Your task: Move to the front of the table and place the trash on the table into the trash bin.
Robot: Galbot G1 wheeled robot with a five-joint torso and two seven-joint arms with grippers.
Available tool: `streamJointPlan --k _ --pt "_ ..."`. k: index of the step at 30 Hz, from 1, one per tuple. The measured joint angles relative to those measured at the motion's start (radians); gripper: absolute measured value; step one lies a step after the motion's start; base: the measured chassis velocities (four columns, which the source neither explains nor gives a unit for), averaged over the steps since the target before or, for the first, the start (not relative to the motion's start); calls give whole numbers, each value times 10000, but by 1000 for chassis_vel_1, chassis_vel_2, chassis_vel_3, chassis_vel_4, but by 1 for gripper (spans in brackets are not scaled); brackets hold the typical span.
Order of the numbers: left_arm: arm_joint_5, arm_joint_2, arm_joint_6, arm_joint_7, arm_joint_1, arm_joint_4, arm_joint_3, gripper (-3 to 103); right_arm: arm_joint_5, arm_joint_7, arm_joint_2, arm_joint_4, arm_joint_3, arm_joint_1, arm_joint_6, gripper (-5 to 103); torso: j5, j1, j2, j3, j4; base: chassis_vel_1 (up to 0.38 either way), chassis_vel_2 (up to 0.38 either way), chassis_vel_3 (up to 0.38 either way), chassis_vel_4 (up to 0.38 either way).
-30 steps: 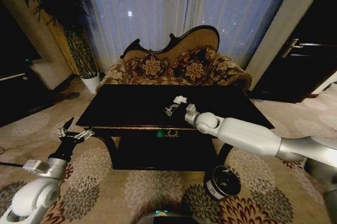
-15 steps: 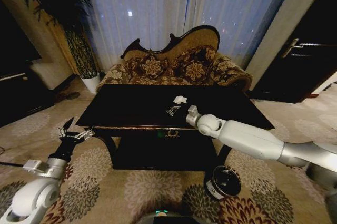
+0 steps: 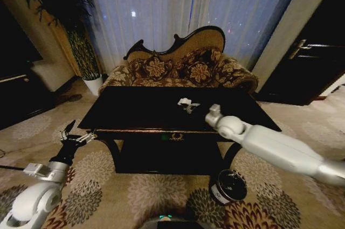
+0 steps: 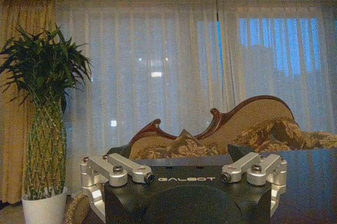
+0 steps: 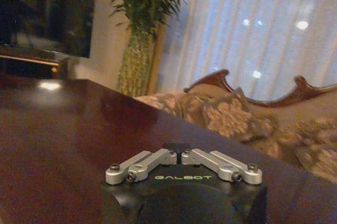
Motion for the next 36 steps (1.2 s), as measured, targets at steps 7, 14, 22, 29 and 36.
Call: streamJointPlan --k 7,14,22,29,36 --pt "0 0 -1 -3 -1 0 -1 100 -146 135 -880 560 2341 -2283 250 0 -9 0 1 -1 5 0 0 0 0" --pt "0 0 -1 -2 0 -1 0 100 -330 377 -1026 441 3427 -3524 749 0 -3 -1 0 0 4 0 0 0 0" --pt "0 0 0 -3 0 0 -2 100 -532 976 -616 -5 4868 -5165 1067 0 -7 2 0 1 6 0 0 0 0" --pt "0 0 -1 0 -1 -1 -2 100 -542 805 -176 -177 7534 -7489 1199 0 -7 1 0 1 5 0 0 0 0" --pt "0 0 0 -2 0 0 -3 100 -621 559 338 93 9942 -9936 1364 0 -3 1 0 0 6 0 0 0 0"
